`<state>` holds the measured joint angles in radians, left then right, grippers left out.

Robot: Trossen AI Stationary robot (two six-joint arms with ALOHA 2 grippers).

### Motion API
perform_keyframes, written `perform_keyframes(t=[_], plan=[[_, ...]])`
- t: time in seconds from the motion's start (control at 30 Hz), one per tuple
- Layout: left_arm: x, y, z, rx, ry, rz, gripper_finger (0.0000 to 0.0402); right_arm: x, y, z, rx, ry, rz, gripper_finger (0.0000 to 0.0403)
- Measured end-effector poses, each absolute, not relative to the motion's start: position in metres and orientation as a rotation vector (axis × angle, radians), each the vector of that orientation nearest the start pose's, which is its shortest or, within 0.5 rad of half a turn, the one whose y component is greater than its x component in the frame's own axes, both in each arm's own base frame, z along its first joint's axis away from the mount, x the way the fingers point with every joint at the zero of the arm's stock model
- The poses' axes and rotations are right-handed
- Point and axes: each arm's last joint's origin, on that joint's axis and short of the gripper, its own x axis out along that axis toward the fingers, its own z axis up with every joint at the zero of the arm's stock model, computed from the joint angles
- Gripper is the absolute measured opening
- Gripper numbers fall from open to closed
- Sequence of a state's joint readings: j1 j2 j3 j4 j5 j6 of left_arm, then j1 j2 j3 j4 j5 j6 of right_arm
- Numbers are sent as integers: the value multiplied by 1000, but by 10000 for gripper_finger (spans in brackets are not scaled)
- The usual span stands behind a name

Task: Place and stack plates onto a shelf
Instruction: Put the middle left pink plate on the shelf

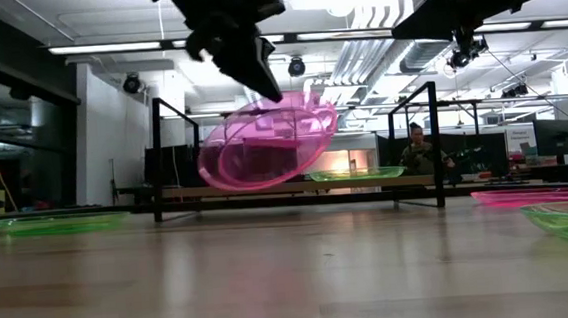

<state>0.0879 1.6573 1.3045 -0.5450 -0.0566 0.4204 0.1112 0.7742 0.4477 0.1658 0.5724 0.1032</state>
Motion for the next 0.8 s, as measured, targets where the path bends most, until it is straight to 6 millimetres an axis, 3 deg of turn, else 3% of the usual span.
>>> perform_keyframes(t=[0.3,0.6,0.8], plan=[[343,93,288,349,954,157,0,174,4,251,45,133,-468,0],[313,166,287,304,1018,308,0,174,4,251,39,134,-468,0],[299,195,285,200,988,319,0,174,4,251,31,136,-467,0]])
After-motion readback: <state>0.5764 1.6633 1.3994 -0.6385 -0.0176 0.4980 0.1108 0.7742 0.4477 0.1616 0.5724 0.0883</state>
